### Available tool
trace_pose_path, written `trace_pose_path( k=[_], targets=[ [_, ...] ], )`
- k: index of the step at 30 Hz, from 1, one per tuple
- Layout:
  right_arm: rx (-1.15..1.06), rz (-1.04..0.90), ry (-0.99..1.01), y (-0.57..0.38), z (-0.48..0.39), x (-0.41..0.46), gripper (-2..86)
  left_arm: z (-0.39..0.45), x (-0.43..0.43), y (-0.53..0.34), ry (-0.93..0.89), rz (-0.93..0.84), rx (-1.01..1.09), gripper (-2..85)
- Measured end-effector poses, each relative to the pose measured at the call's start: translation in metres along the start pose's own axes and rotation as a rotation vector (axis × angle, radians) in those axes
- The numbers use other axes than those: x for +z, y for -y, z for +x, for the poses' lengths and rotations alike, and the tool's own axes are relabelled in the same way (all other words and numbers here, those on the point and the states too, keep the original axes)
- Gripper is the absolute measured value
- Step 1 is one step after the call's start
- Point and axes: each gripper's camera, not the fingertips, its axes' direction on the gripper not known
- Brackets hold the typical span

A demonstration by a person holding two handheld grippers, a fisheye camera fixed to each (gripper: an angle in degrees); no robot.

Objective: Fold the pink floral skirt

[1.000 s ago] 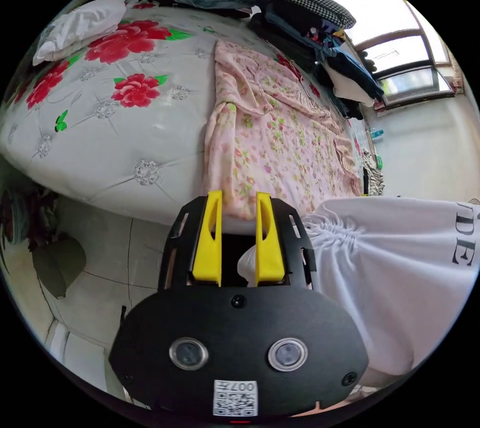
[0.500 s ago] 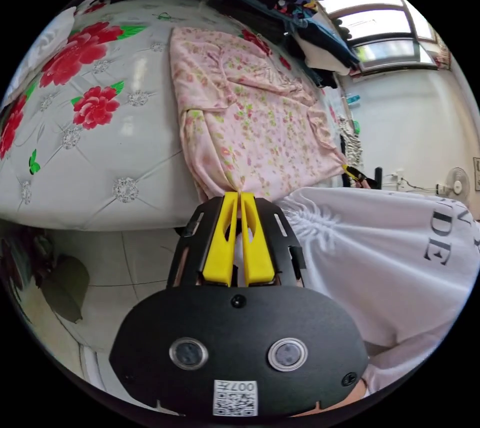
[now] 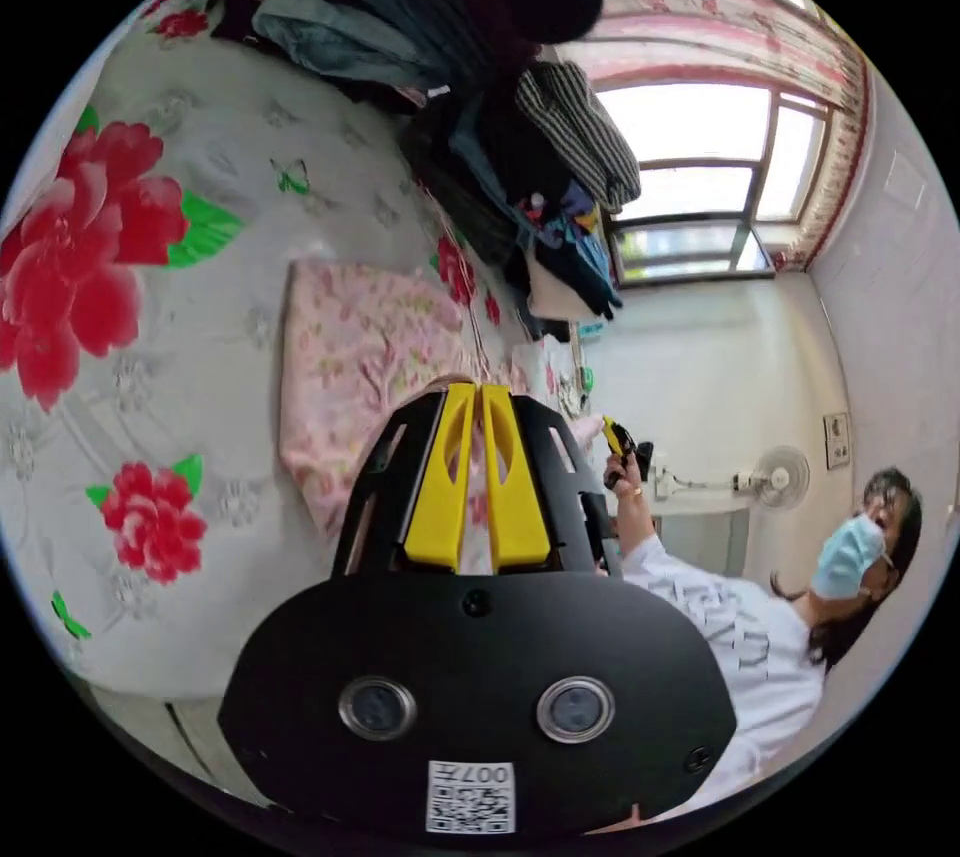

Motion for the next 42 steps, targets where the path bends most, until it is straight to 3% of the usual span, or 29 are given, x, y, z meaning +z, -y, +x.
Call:
trace_pose_path(
  k=[6, 14, 18, 23, 27, 29, 32, 34, 38, 42],
  targets=[
    [0.103, 0.084, -0.072, 0.033, 0.046, 0.052, 3.4, -0.036, 0.002, 0.022, 0.018, 0.401, -0.165, 6.1],
    [0.345, 0.103, -0.070, -0.079, 0.158, 0.036, 8.2, -0.040, 0.002, -0.081, 0.284, 0.310, -0.106, 8.6],
    [0.400, 0.089, 0.003, -0.096, 0.183, 0.058, 9.3, -0.042, 0.011, -0.115, 0.292, 0.297, -0.150, 9.0],
    [0.413, 0.128, 0.051, -0.063, 0.185, 0.100, 4.2, -0.057, 0.024, -0.128, 0.231, 0.307, -0.220, 10.0],
    [0.138, 0.090, 0.053, -0.016, 0.101, 0.129, 1.8, -0.056, 0.016, -0.138, 0.243, 0.324, -0.221, 10.4],
    [-0.185, -0.002, 0.072, -0.002, 0.003, 0.163, 1.5, -0.057, 0.007, -0.149, 0.243, 0.343, -0.219, 10.5],
    [-0.553, -0.188, 0.137, -0.033, -0.116, 0.230, 2.3, -0.065, 0.000, -0.163, 0.210, 0.356, -0.235, 10.8],
    [-0.682, -0.312, 0.204, -0.071, -0.164, 0.279, 3.5, -0.073, -0.003, -0.171, 0.185, 0.367, -0.251, 11.1],
    [-0.678, -0.623, 0.266, -0.148, -0.190, 0.395, 6.5, -0.087, -0.004, -0.183, 0.130, 0.365, -0.274, 12.4],
    [-0.540, -0.659, 0.182, -0.155, -0.150, 0.424, 7.8, -0.092, -0.007, -0.190, 0.083, 0.343, -0.230, 14.5]
  ],
)
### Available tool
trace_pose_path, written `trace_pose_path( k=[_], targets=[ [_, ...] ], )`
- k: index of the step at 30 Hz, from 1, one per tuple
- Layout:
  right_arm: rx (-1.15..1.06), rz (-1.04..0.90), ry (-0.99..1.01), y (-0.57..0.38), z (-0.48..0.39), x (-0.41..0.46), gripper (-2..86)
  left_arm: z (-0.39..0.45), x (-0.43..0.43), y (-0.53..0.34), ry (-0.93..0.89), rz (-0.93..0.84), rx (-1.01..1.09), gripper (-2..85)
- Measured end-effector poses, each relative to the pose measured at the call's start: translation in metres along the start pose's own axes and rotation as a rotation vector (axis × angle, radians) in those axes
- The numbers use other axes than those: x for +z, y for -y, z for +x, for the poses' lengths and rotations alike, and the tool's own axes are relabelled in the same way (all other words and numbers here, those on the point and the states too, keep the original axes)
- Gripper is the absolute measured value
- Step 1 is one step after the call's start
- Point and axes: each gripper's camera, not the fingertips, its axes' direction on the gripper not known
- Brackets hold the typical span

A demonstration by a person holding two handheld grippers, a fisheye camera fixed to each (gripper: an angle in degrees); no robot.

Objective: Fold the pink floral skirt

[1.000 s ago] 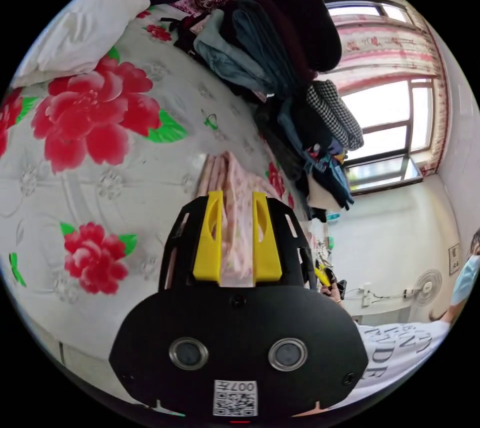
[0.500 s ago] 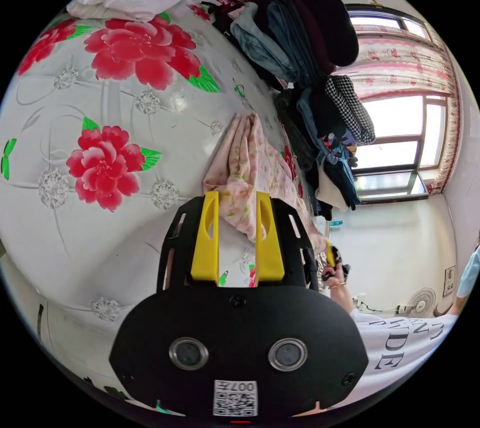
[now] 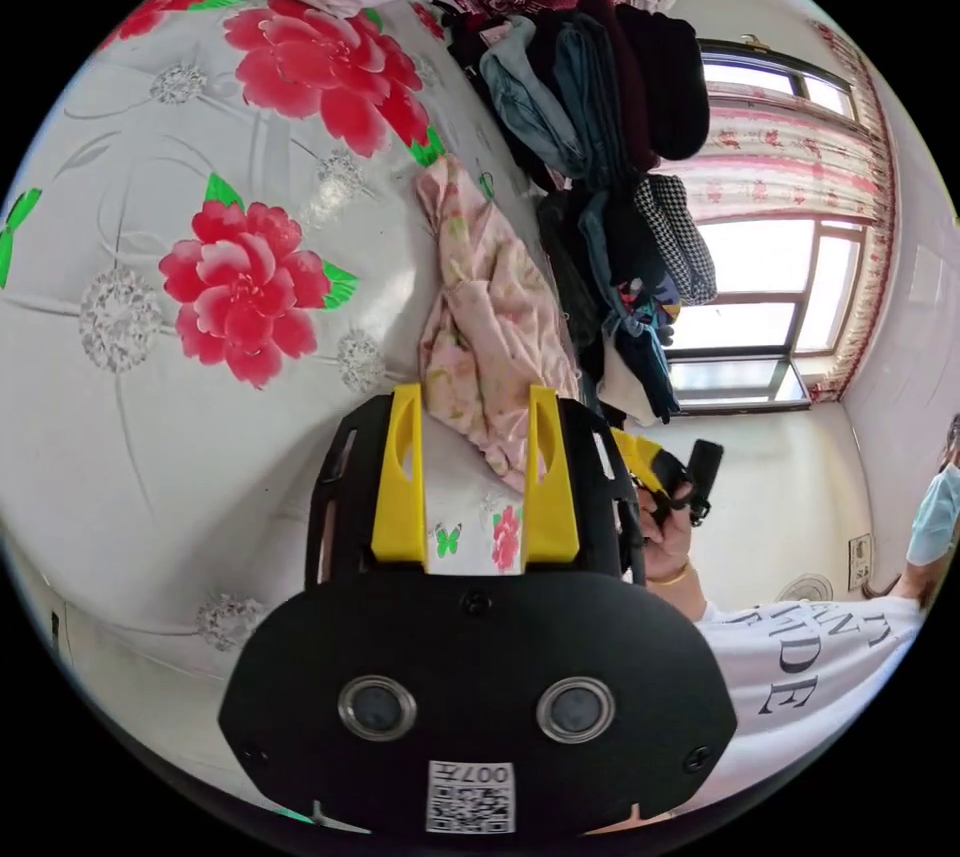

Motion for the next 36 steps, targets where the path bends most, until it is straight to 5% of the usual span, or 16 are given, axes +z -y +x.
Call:
trace_pose_path(
  k=[5, 10, 15, 18, 24, 30, 36],
  targets=[
    [0.299, 0.086, -0.198, -0.036, 0.078, -0.032, 10.1, -0.008, -0.001, -0.002, -0.142, -0.048, 0.048, 18.7],
    [0.453, 0.049, -0.108, -0.049, 0.121, -0.006, 10.2, -0.009, -0.005, 0.001, -0.181, -0.071, 0.088, 20.4],
    [0.474, 0.023, -0.083, -0.034, 0.130, 0.022, 5.4, -0.007, 0.018, 0.015, -0.101, -0.158, 0.077, 9.0],
    [0.407, 0.027, -0.035, -0.007, 0.120, 0.025, 1.8, -0.009, 0.023, 0.026, -0.203, -0.129, 0.028, 4.4],
    [0.120, -0.012, 0.036, 0.108, 0.048, 0.021, -0.1, 0.020, -0.037, 0.030, -0.277, 0.083, 0.095, 3.7],
    [-0.286, -0.166, 0.092, 0.277, -0.088, 0.070, -0.3, 0.060, -0.158, 0.043, -0.270, 0.540, 0.182, 3.8],
    [-0.601, -0.137, 0.135, 0.395, -0.223, 0.125, 0.0, 0.123, -0.240, 0.035, -0.009, 0.960, 0.373, 4.0]
  ],
)
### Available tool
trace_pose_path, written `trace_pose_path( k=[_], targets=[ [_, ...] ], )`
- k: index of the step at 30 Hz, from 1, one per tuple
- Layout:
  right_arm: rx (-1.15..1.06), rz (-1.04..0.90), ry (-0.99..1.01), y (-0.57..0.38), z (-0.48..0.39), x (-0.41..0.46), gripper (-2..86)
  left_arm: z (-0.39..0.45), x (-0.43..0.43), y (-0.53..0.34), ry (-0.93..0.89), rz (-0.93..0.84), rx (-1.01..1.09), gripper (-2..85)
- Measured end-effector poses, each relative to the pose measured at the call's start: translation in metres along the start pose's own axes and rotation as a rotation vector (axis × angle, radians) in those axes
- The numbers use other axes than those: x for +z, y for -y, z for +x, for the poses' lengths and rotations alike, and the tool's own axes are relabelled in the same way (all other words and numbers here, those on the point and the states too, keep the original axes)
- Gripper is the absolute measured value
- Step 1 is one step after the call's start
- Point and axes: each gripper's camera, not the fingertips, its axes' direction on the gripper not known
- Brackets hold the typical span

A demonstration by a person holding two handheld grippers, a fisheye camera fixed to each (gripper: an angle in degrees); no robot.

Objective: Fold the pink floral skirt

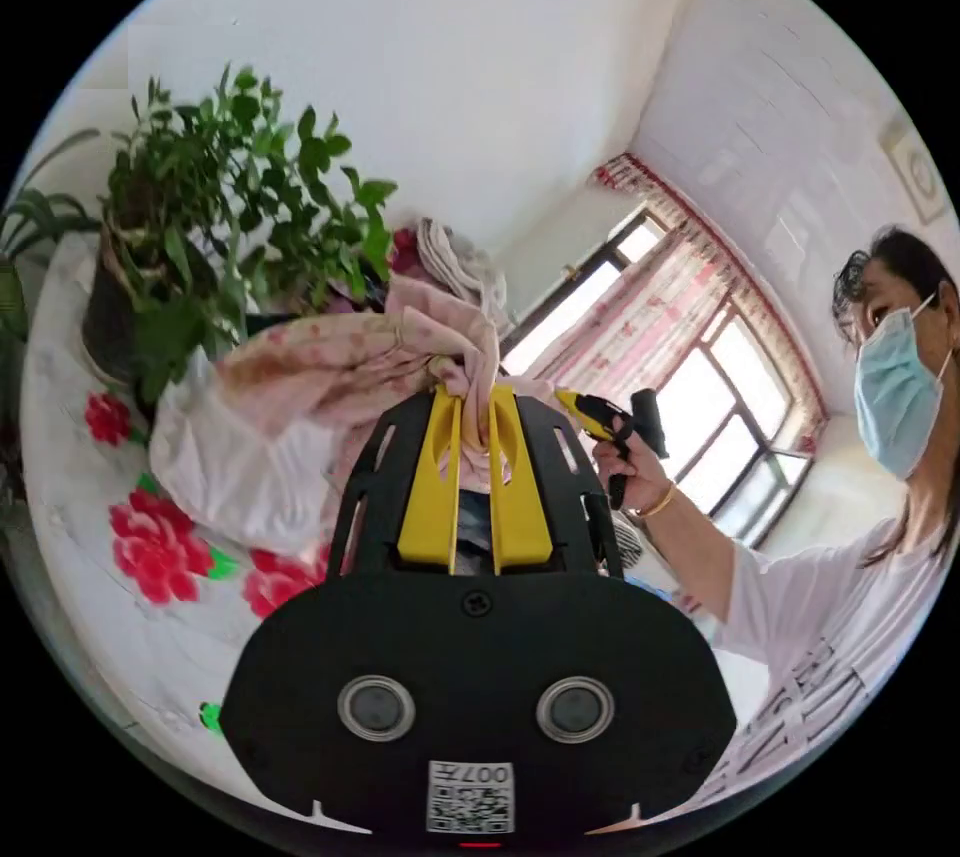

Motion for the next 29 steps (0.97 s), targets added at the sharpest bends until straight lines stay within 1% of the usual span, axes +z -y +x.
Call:
trace_pose_path(
  k=[3, 5, 6, 8, 9, 10, 12, 14, 15, 17, 18, 20, 21, 22, 23, 24, 26, 27, 28, 29],
  targets=[
    [-0.004, 0.053, -0.097, 0.038, 0.010, 0.034, 0.6, -0.005, 0.019, -0.008, 0.054, 0.025, -0.013, 4.8],
    [0.107, 0.003, -0.207, 0.045, 0.041, 0.072, 1.3, -0.030, 0.052, -0.034, 0.180, -0.060, -0.101, 6.6],
    [0.132, -0.027, -0.226, 0.043, 0.050, 0.080, 1.5, -0.039, 0.061, -0.043, 0.222, -0.094, -0.134, 7.0],
    [0.177, -0.126, -0.308, 0.012, 0.077, 0.104, 2.1, -0.072, 0.086, -0.082, 0.352, -0.225, -0.272, 8.2],
    [0.181, -0.143, -0.323, -0.001, 0.082, 0.107, 2.3, -0.077, 0.089, -0.091, 0.366, -0.248, -0.301, 8.2],
    [0.192, -0.174, -0.341, -0.031, 0.089, 0.109, 2.6, -0.082, 0.092, -0.109, 0.366, -0.285, -0.327, 8.4],
    [0.228, -0.221, -0.364, -0.088, 0.098, 0.107, 3.0, -0.078, 0.096, -0.130, 0.392, -0.359, -0.299, 8.3],
    [0.277, -0.289, -0.429, -0.180, 0.099, 0.096, 3.3, -0.065, 0.108, -0.152, 0.416, -0.522, -0.209, 8.2],
    [0.296, -0.311, -0.453, -0.206, 0.097, 0.092, 3.4, -0.060, 0.113, -0.157, 0.410, -0.567, -0.180, 8.2],
    [0.406, -0.427, -0.554, -0.312, 0.084, 0.078, 3.4, -0.035, 0.137, -0.180, 0.378, -0.779, -0.023, 7.8],
    [0.435, -0.456, -0.580, -0.337, 0.078, 0.074, 3.4, -0.028, 0.145, -0.187, 0.367, -0.839, 0.026, 7.4],
    [0.513, -0.584, -0.675, -0.429, 0.039, 0.060, 2.9, 0.008, 0.181, -0.224, 0.245, -1.112, 0.229, 6.4],
    [0.511, -0.611, -0.694, -0.446, 0.026, 0.058, 2.8, 0.016, 0.191, -0.235, 0.216, -1.186, 0.267, 6.4],
    [0.497, -0.661, -0.731, -0.477, 0.000, 0.058, 2.4, 0.034, 0.207, -0.255, 0.178, -1.296, 0.340, 6.6],
    [0.467, -0.653, -0.778, -0.499, -0.028, 0.057, 1.9, 0.052, 0.220, -0.274, 0.124, -1.371, 0.404, 6.8],
    [0.459, -0.645, -0.800, -0.509, -0.040, 0.058, 1.7, 0.062, 0.226, -0.282, 0.098, -1.402, 0.428, 6.8],
    [0.453, -0.507, -0.930, -0.535, -0.077, 0.059, 1.3, 0.101, 0.248, -0.312, 0.040, -1.466, 0.533, 6.7],
    [0.466, -0.464, -0.955, -0.539, -0.082, 0.058, 1.4, 0.111, 0.253, -0.318, 0.022, -1.480, 0.553, 6.6],
    [0.523, -0.376, -0.980, -0.543, -0.087, 0.052, 1.6, 0.128, 0.262, -0.331, -0.008, -1.512, 0.577, 6.5],
    [0.615, -0.293, -0.965, -0.546, -0.086, 0.040, 2.2, 0.146, 0.268, -0.341, -0.025, -1.522, 0.594, 6.4]
  ],
)
